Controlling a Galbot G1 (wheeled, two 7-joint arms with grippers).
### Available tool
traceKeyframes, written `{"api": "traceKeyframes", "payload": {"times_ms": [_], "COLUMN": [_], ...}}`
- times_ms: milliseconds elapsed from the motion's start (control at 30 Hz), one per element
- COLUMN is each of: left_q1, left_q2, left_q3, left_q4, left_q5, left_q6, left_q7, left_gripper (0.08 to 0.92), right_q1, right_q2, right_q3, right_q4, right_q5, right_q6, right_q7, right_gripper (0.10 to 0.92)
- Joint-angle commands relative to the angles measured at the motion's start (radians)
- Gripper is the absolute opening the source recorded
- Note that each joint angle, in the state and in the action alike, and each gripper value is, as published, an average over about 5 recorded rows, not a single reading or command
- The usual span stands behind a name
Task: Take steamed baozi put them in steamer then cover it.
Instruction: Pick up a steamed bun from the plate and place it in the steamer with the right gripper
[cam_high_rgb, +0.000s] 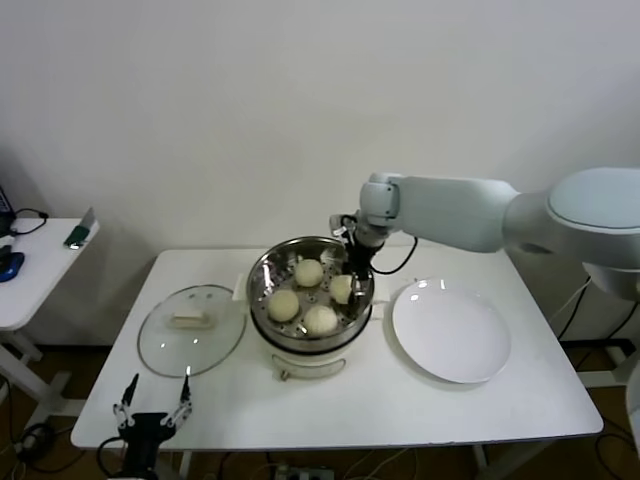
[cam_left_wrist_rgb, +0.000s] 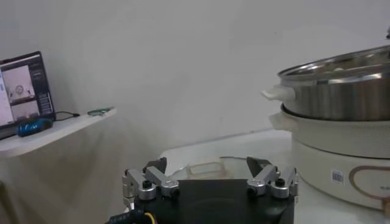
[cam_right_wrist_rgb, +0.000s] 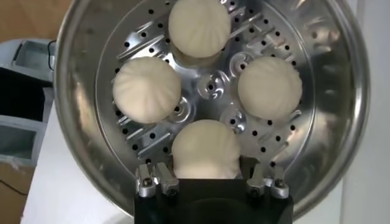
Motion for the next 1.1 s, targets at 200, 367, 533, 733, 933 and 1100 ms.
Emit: {"api": "traceKeyframes", "payload": {"times_ms": [200,367,533,733,933,1100], "left_q1": [-0.009,-0.010,-0.007,-0.005,-0.004,-0.003], "left_q2": [0.002,0.002,0.004,0.006,0.011,0.018], "left_q3": [0.002,0.001,0.001,0.002,-0.002,-0.005], "left_q4": [0.004,0.003,0.001,0.001,-0.012,-0.018], "left_q5": [0.000,0.001,0.002,0.004,0.009,0.015], "left_q6": [0.001,0.002,0.002,0.001,0.005,0.013], "left_q7": [0.001,0.001,0.001,0.001,-0.001,-0.010], "left_gripper": [0.823,0.823,0.823,0.823,0.823,0.823], "right_q1": [-0.049,-0.037,-0.007,0.065,0.124,0.099], "right_q2": [0.031,0.020,-0.009,-0.072,-0.185,-0.316], "right_q3": [0.029,0.036,0.052,0.077,0.121,0.181], "right_q4": [-0.067,-0.045,-0.012,0.032,0.070,0.113], "right_q5": [-0.041,-0.045,-0.041,-0.024,-0.007,-0.008], "right_q6": [-0.003,-0.010,-0.009,0.011,0.086,0.264], "right_q7": [0.003,-0.008,-0.027,-0.068,-0.071,0.099], "right_gripper": [0.696,0.759,0.818,0.823,0.823,0.823]}}
